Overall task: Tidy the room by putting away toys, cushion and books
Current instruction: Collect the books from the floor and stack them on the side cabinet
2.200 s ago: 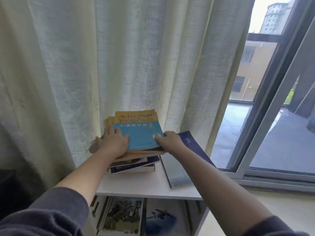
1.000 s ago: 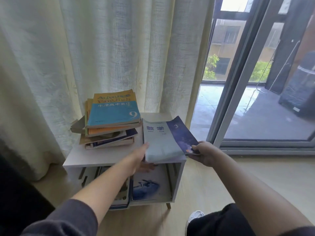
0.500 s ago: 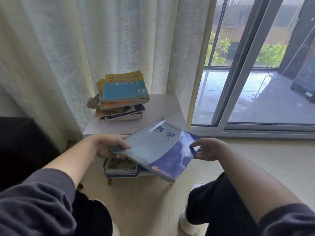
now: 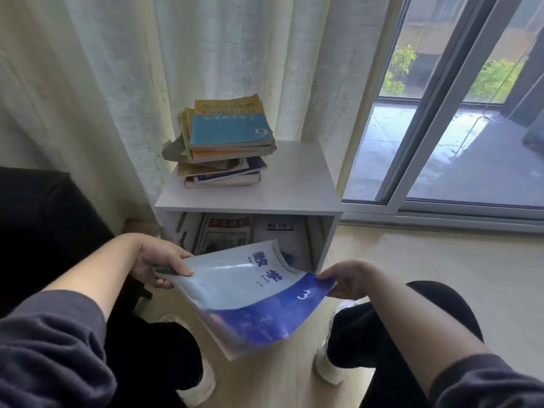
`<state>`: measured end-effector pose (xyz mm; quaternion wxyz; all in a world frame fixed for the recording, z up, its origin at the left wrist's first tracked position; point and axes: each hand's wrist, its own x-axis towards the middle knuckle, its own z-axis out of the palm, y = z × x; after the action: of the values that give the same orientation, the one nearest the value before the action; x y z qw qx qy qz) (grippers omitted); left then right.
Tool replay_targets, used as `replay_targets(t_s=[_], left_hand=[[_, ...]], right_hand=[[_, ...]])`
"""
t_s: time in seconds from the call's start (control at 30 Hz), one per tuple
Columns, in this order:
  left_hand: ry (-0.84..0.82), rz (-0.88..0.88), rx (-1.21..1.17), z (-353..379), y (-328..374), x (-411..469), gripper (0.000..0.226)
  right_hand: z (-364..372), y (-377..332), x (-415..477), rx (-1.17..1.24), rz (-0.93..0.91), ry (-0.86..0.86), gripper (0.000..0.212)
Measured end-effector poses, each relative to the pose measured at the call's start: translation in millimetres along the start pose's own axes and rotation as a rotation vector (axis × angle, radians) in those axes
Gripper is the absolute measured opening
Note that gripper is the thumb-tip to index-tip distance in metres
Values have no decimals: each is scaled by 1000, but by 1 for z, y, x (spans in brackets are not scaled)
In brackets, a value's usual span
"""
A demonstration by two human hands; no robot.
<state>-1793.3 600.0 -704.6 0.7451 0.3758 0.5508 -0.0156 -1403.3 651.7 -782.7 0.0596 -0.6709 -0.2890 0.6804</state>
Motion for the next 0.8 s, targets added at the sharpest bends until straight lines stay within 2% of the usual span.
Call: replay_targets(t_s=[0.1,0.17,0.27,0.37,0.47,0.63,0.73,0.8], left_hand=[[195,-37,-68,0,-13,28,50],[335,-7,-94,8,-20,52,33],[411,82,-236,21,-26,92,31],[478,122,-359,29,-25,124,28],[505,115,-426,30,-20,155,25],[522,78,-409,30,-4,194,22],[452,2,-330,34,2,216,9],[439,-65,-308,35,0,236,10]], right_hand=[[20,-1,19,140,-102,26,12],[38,3,31,120,-154,13,14],[67,17,44,-37,-74,-20,32],[78,21,55,88,-36,-40,29],[75,14,71,182,-58,13,18],[63,3,108,243,-158,225,20],[57,8,132,299,-75,231,21],[56,13,146,366,21,218,19]])
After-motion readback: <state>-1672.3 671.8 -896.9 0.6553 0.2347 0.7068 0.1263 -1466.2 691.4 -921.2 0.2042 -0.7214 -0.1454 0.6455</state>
